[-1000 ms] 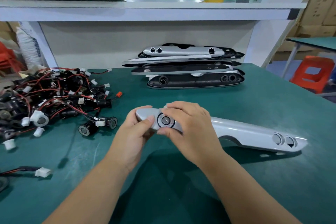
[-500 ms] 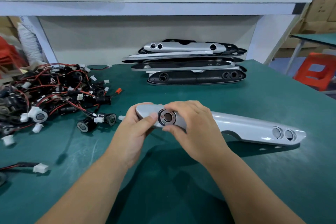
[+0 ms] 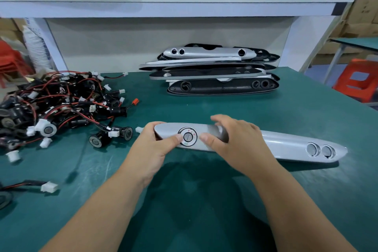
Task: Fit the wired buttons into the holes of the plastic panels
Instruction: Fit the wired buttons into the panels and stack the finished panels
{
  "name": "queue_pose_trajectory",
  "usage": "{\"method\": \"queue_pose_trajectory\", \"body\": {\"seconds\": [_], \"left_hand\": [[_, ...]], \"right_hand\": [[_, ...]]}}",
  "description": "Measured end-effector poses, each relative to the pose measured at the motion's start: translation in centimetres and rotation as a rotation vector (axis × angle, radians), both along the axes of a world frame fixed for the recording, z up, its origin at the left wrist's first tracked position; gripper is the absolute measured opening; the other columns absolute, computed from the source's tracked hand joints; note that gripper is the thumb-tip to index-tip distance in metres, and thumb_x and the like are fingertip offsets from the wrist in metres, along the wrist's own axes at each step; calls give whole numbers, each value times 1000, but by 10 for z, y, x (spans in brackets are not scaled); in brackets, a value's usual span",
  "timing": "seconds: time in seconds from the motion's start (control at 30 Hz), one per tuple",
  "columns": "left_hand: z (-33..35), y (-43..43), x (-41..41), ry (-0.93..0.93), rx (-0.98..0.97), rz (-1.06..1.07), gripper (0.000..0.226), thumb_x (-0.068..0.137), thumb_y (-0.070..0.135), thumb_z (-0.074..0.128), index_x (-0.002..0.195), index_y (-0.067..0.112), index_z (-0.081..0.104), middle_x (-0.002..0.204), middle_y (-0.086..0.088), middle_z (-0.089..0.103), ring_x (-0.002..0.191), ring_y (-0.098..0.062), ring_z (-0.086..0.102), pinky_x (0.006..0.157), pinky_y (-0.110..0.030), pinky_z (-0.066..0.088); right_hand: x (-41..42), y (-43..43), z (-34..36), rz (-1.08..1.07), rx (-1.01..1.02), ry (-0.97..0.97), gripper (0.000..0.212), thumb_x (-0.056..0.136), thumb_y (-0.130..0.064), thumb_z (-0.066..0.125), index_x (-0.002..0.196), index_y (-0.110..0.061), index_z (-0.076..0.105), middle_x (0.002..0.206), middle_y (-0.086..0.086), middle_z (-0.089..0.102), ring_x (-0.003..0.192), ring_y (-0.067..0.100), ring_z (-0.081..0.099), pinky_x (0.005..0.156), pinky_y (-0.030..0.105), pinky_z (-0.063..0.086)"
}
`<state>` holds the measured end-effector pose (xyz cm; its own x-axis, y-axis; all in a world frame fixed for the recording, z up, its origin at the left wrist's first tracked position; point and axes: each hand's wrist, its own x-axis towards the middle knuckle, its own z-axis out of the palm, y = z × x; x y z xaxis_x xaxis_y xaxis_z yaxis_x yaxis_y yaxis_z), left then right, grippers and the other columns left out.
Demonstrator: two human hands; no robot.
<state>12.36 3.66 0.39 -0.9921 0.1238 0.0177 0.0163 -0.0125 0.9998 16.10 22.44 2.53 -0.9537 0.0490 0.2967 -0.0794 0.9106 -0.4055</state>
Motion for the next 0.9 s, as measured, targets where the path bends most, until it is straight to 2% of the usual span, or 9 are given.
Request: {"method": "queue_pose_trajectory", "body": {"seconds": [0.07,0.13,0.33,0.47,0.67,0.73,0.77,0.83,0.9], "left_hand": [[0,0,1,-7,-39,-9,47,60,30,76,102,19,56,104,-9,69,103,-28,64,98,-48,48],[0,1,3,-5,-72,-13,44,64,29,78,101,20,57,101,-9,68,104,-32,64,97,-51,48],[2,3,4,19,-147,11,44,59,37,72,98,25,56,97,-4,67,102,-26,64,96,-48,49],[1,4,5,22,-174,31,43,59,39,71,96,27,54,92,-1,65,99,-25,64,96,-47,49],[-3,4,3,59,-226,30,26,83,24,71,96,30,49,83,2,62,86,-22,61,94,-50,48],[-2,2,4,69,-246,4,27,84,24,69,99,29,48,90,0,62,91,-24,61,92,-43,49],[-1,2,4,75,-248,-11,30,84,24,70,102,29,47,92,0,62,91,-22,61,87,-32,50],[-1,0,6,88,-251,-34,37,81,23,73,104,31,45,89,4,60,81,-11,57,66,-10,44],[0,-1,6,91,-281,-44,39,79,22,75,100,33,44,85,5,59,73,-5,53,54,-5,39]], "right_hand": [[-2,-2,-4,-54,79,-68,82,65,-86,21,125,-38,49,120,-13,57,116,13,45,100,32,18],[-4,-7,-7,-103,132,-62,89,57,-90,14,121,-40,51,114,-12,55,113,15,44,100,33,16],[-5,-13,-12,-162,166,-40,78,66,-88,25,117,-36,54,109,-10,55,112,17,44,108,39,16],[-3,-17,-12,-166,198,-42,80,67,-87,22,117,-33,54,109,-9,55,112,18,44,109,42,16],[-1,-20,-13,-192,208,-2,81,65,-87,16,111,-32,54,103,-8,53,107,19,43,108,43,16],[-1,-20,-13,-194,208,8,81,65,-87,16,110,-32,54,102,-8,52,106,19,43,107,42,16],[-2,-20,-13,-198,208,14,80,66,-86,16,110,-32,55,102,-8,52,106,19,43,107,42,16],[-2,-20,-13,-198,213,17,80,66,-86,16,110,-31,55,101,-8,52,106,19,43,107,42,17],[-1,-19,-14,-184,227,11,83,65,-86,13,111,-31,54,102,-8,52,106,19,43,107,41,16]]}}
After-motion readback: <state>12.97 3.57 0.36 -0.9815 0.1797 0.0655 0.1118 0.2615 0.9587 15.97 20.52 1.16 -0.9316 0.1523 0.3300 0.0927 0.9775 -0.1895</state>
